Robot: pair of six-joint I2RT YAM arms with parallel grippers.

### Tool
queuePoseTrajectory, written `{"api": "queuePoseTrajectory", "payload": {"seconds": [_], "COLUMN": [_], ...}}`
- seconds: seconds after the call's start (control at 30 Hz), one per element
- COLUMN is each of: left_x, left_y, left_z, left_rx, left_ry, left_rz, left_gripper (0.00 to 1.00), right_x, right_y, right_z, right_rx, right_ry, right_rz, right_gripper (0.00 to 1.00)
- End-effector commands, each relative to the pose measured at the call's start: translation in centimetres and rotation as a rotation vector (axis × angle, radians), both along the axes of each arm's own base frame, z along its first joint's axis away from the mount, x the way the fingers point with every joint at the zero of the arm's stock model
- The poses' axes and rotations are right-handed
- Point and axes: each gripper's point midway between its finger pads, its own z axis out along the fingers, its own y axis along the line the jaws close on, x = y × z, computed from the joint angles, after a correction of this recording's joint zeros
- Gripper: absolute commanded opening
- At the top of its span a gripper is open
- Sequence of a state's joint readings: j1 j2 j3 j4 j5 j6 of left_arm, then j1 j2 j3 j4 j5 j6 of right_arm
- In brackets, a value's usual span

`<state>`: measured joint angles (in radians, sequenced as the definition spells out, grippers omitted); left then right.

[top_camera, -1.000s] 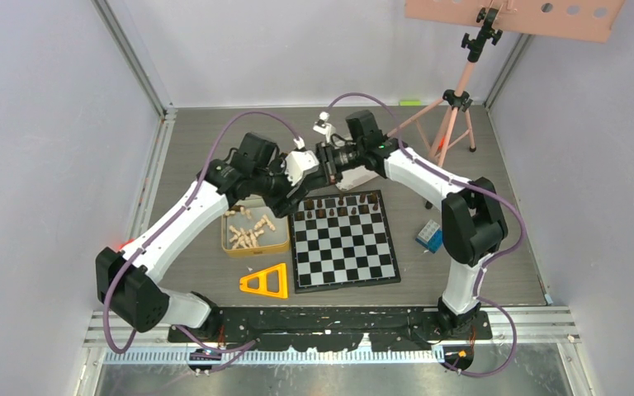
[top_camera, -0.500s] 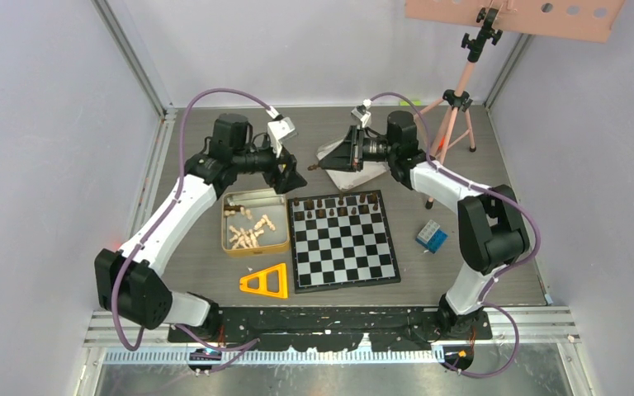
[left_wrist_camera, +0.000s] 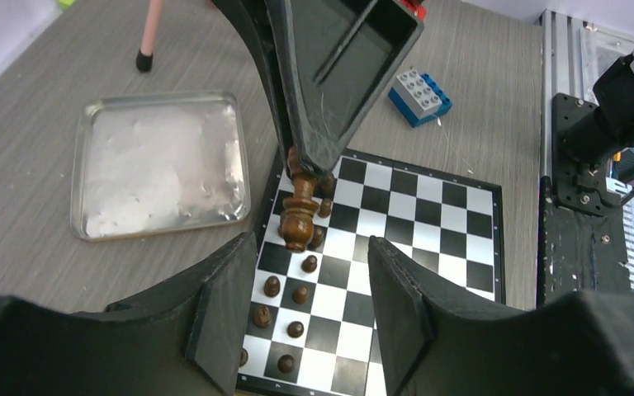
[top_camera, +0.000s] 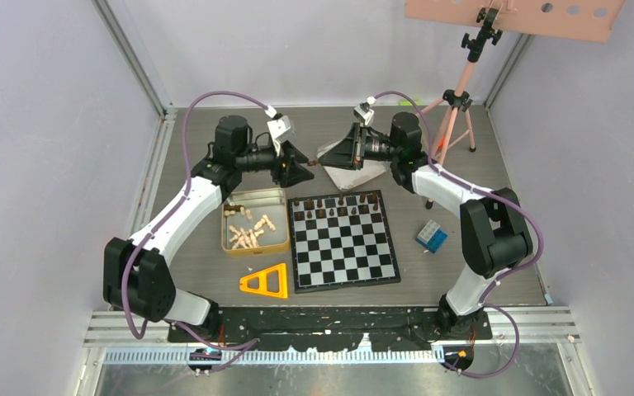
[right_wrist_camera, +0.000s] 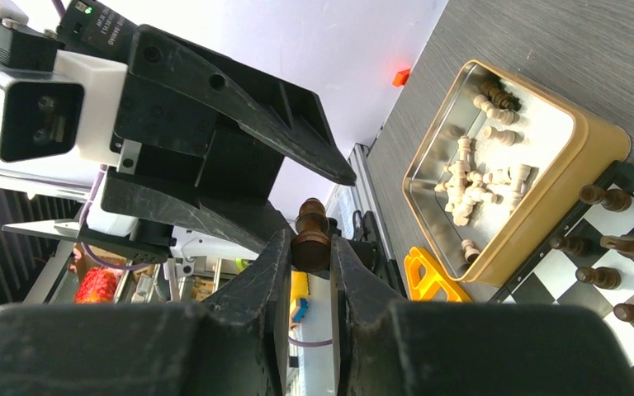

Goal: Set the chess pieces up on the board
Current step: Place the chess piece on the chessboard.

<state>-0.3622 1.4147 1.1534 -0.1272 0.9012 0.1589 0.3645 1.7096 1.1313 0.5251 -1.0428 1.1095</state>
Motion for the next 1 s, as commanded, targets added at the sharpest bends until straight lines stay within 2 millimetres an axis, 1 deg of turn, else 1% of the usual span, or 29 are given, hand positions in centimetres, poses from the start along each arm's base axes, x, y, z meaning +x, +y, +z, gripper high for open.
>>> {"api": "queuePoseTrajectory", "payload": {"seconds": [0.0, 0.13, 0.27, 0.43, 0.67, 0.77, 0.87, 0.97], "left_x": [0.70, 0.72, 0.46, 0.40, 0.51, 0.46, 0.41, 0.34], "left_y": [-0.72, -0.94, -1.02, -1.07, -1.23, -1.32, -1.38, -1.42], "left_z": [2.70, 3.06, 2.58, 2.48, 2.66, 2.65, 2.67, 2.98], "left_rx": [-0.085, -0.098, -0.098, -0.104, -0.113, -0.116, -0.119, -0.126], "left_ry": [-0.098, -0.093, -0.082, -0.076, -0.068, -0.061, -0.055, -0.054], "left_rz": [-0.031, -0.043, -0.056, -0.060, -0.063, -0.067, -0.071, -0.074], "left_gripper": [0.53, 0.46, 0.40, 0.34, 0.19, 0.17, 0.10, 0.00], "right_x": [-0.84, -0.78, -0.71, -0.59, -0.56, -0.54, -0.48, -0.41], "right_y": [-0.31, -0.29, -0.28, -0.24, -0.23, -0.23, -0.22, -0.20], "right_z": [2.94, 2.93, 2.94, 2.86, 2.81, 2.82, 2.77, 2.50], "right_rx": [0.040, 0.040, 0.040, 0.041, 0.041, 0.041, 0.041, 0.038], "right_ry": [-0.099, -0.099, -0.099, -0.096, -0.095, -0.095, -0.095, -0.092], "right_rz": [-0.003, -0.004, -0.005, -0.007, -0.008, -0.010, -0.012, -0.013], "right_gripper": [0.01, 0.01, 0.01, 0.01, 0.01, 0.01, 0.01, 0.01]}}
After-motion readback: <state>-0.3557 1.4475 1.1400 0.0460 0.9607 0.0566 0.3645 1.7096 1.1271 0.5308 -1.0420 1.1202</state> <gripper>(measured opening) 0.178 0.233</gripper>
